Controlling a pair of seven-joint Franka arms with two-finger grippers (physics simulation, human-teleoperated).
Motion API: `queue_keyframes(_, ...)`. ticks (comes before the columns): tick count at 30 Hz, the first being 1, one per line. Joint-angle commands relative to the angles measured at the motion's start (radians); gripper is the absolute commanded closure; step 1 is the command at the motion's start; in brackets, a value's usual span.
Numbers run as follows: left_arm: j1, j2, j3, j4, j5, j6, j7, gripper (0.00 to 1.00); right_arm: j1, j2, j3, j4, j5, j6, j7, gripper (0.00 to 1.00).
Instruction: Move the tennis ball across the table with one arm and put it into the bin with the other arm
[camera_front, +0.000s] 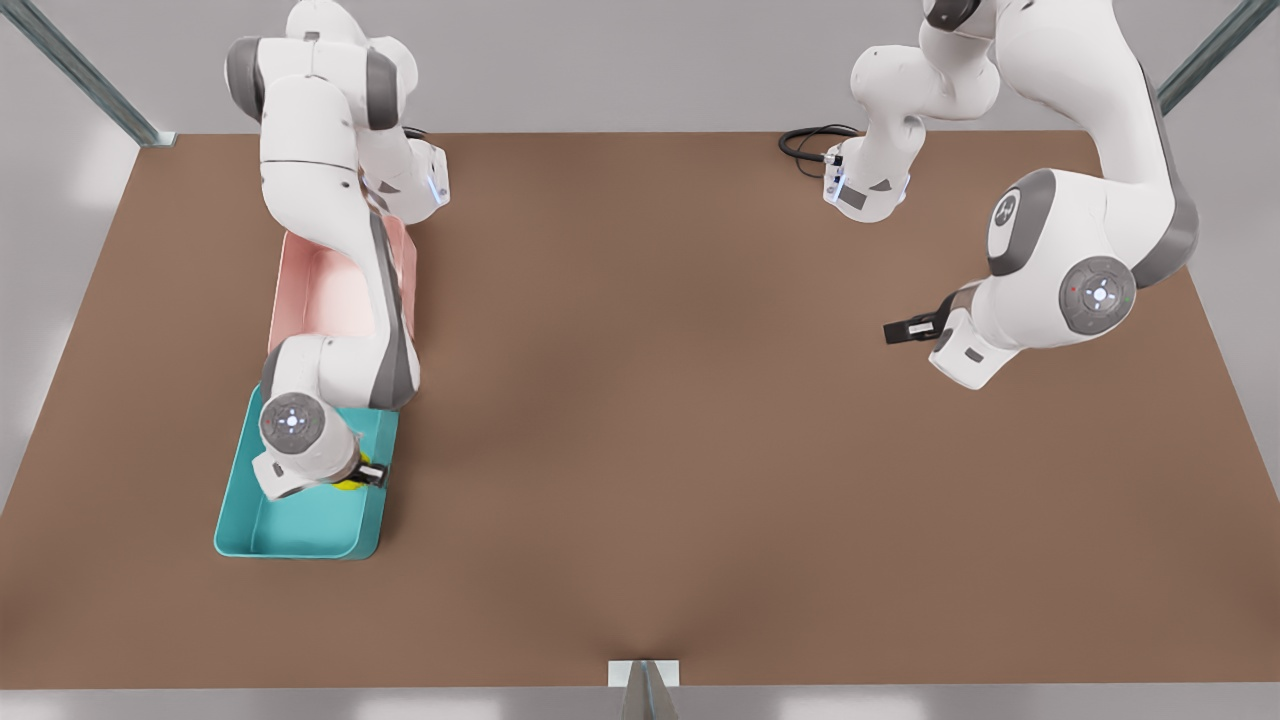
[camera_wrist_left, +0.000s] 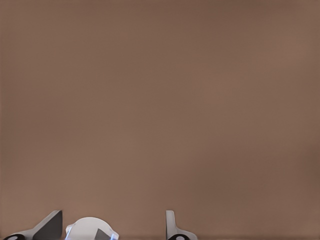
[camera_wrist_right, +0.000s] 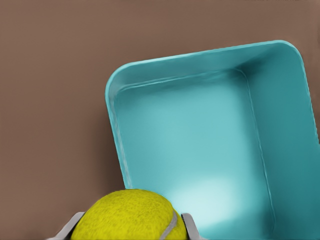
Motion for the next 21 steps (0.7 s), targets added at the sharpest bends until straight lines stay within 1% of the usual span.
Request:
queue_keyframes(1, 0.0, 0.0, 0.0, 0.0, 0.001, 0.001, -0.005, 0.0, -0.04, 0.013, -0.008, 0.008, -0.001, -0.042, -0.765, 0.29)
queue_keyframes(2, 0.0, 0.001, 0.0, 0.0, 0.001, 0.001, -0.005, 0.0, -0.047, 0.018, -0.007, 0.01, 0.003, -0.04, -0.762, 0.2)
queue_keyframes(3, 0.0, 0.001, 0.0, 0.0, 0.001, 0.001, -0.005, 0.0, -0.048, 0.029, -0.007, 0.01, 0.008, -0.034, -0.747, 0.0)
queue_keyframes(6, 0.0, 0.001, 0.0, 0.002, 0.001, -0.003, -0.005, 0.0, -0.068, 0.042, -0.004, 0.014, 0.012, -0.016, -0.743, 0.0)
queue_keyframes(7, 0.0, 0.001, 0.001, 0.002, 0.001, -0.003, -0.005, 0.0, -0.067, 0.038, -0.005, 0.022, 0.067, -0.034, -0.749, 0.0)
queue_keyframes(8, 0.002, 0.001, 0.0, 0.002, 0.001, -0.003, -0.005, 0.0, -0.063, 0.038, -0.007, 0.068, 0.104, -0.123, -0.745, 0.0)
queue_keyframes(9, 0.002, 0.001, 0.0, 0.002, 0.002, -0.001, -0.005, 0.0, -0.068, 0.036, -0.01, 0.141, 0.104, -0.256, -0.679, 0.0)
queue_keyframes(10, 0.002, 0.001, 0.0, 0.002, 0.002, -0.001, -0.005, 0.0, -0.068, 0.029, -0.01, 0.238, 0.103, -0.431, -0.55, 0.0)
queue_keyframes(11, 0.0, 0.001, 0.0, 0.002, 0.002, -0.003, -0.005, 0.0, -0.067, 0.009, -0.013, 0.304, 0.1, -0.563, -0.506, 0.0)
queue_keyframes(12, 0.0, 0.001, 0.0, 0.002, 0.002, -0.003, -0.005, 0.0, -0.057, -0.028, -0.04, 0.347, 0.094, -0.692, -0.5, 0.0)
queue_keyframes(13, -0.001, 0.001, 0.0, 0.002, 0.002, -0.003, -0.005, 0.0, -0.077, -0.104, -0.019, 0.344, 0.078, -0.721, -0.448, 0.0)
queue_keyframes(14, -0.001, 0.001, 0.0, 0.002, 0.002, -0.003, -0.005, 0.0, -0.219, -0.247, 0.203, 0.298, -0.051, -0.723, -0.33, 0.0)
queue_keyframes(15, -0.001, 0.0, 0.0, 0.002, 0.004, -0.004, -0.005, 0.0, -0.353, -0.348, 0.416, 0.237, -0.153, -0.711, -0.256, 0.0)
queue_keyframes(18, -0.001, -0.003, 0.0, 0.003, 0.005, -0.004, -0.005, 0.0, -0.409, -0.441, 0.467, 0.189, -0.141, -0.711, -0.206, 0.0)
queue_keyframes(21, -0.001, -0.002, 0.0, 0.003, 0.005, -0.004, -0.005, 0.0, -0.435, -0.485, 0.481, 0.142, -0.127, -0.708, -0.205, 0.0)
